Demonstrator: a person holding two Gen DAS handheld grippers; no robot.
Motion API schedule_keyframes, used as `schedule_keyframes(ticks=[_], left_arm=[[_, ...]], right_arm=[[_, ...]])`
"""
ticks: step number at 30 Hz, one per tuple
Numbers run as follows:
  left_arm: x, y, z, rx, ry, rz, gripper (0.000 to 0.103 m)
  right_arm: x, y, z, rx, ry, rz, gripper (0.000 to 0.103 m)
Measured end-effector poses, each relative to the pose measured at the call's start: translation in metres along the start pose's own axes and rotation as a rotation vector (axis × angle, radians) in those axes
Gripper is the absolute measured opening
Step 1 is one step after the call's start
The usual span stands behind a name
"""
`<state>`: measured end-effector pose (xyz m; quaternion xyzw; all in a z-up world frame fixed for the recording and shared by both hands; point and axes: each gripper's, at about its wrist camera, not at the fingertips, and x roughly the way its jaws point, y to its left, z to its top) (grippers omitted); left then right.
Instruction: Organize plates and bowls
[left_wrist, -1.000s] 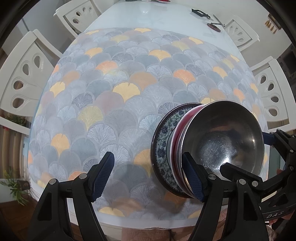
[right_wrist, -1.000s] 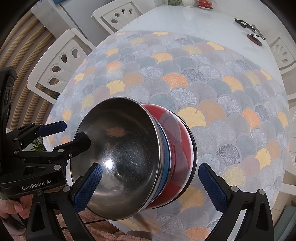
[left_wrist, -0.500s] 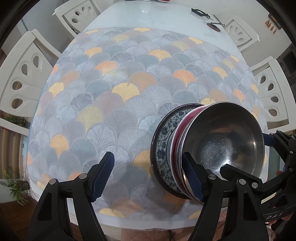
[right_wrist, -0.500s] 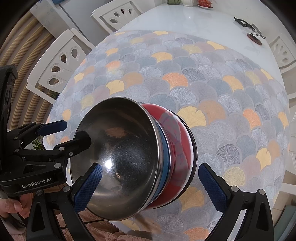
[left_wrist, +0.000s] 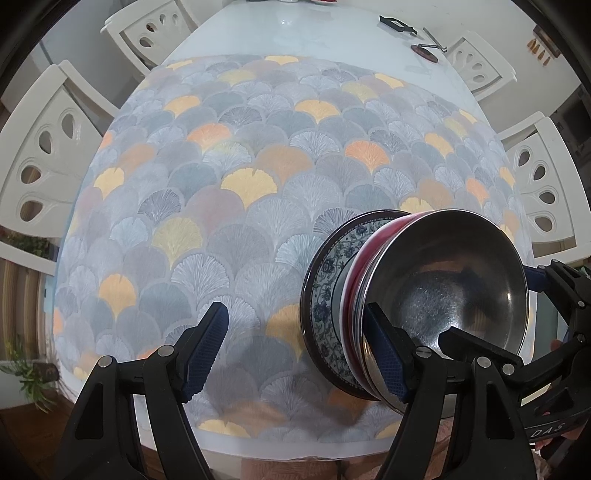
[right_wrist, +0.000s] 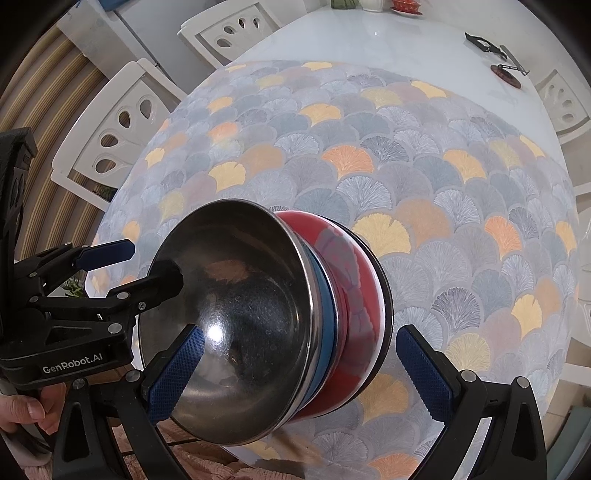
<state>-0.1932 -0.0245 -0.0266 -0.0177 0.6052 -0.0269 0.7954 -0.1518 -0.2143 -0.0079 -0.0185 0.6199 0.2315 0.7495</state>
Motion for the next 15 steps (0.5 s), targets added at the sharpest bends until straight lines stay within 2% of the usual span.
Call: schedule_keyframes(ticks=[15], left_arm=[[0.0008,-0.0005,0.0010,0.000,0.001,-0.002,0.074]], right_arm=[[0.0013,0.0003,0.0031,0.001,0.004,0.000,0.103]])
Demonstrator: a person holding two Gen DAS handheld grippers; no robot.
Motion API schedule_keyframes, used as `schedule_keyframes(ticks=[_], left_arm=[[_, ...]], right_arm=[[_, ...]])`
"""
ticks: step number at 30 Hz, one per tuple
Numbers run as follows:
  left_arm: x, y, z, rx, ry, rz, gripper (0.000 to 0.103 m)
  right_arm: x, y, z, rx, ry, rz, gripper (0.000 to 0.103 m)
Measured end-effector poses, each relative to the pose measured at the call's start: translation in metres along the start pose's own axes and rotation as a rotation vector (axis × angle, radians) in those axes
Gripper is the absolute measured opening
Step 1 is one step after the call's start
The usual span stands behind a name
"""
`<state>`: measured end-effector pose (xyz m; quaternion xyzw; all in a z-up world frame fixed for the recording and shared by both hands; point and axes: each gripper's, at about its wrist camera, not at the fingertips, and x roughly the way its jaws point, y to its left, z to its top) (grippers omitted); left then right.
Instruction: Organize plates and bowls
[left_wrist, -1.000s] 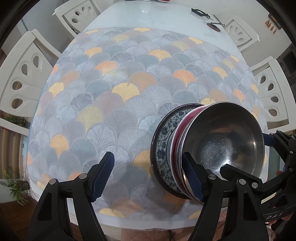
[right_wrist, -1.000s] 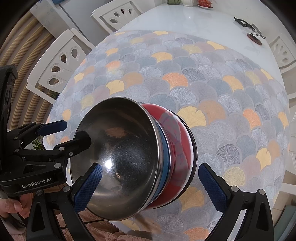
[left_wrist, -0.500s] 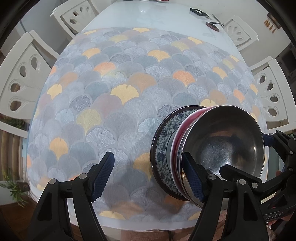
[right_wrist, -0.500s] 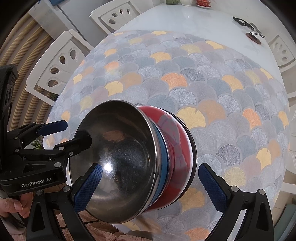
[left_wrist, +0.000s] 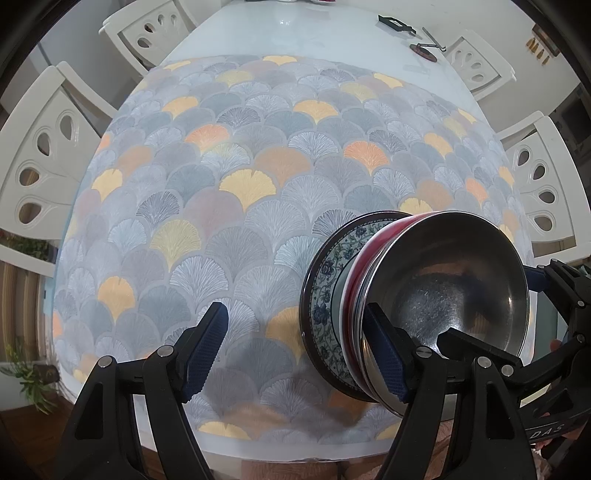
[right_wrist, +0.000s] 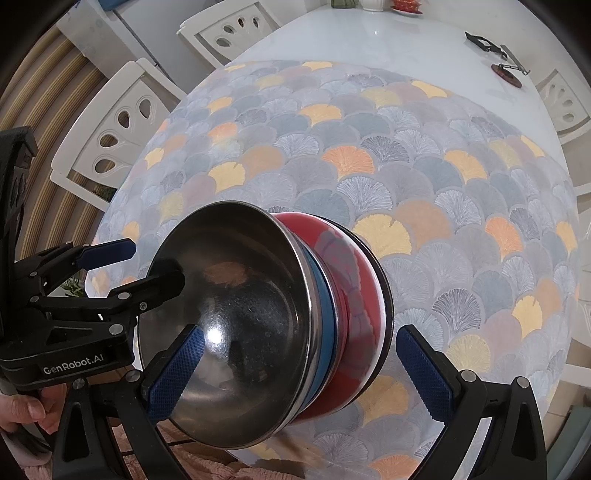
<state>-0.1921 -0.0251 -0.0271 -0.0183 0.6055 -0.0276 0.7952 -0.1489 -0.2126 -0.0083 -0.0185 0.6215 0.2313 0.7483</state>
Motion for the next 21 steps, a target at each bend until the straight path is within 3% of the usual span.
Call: schedule_keyframes(ticks=[21], left_arm=[[-0.0050,-0.0001,0.0055,0.005,-0.043,0.016,0.076]], right_arm=[[-0.0076,-0.0062,0.0030,-0.004,-0.034,-0.012,0.103]])
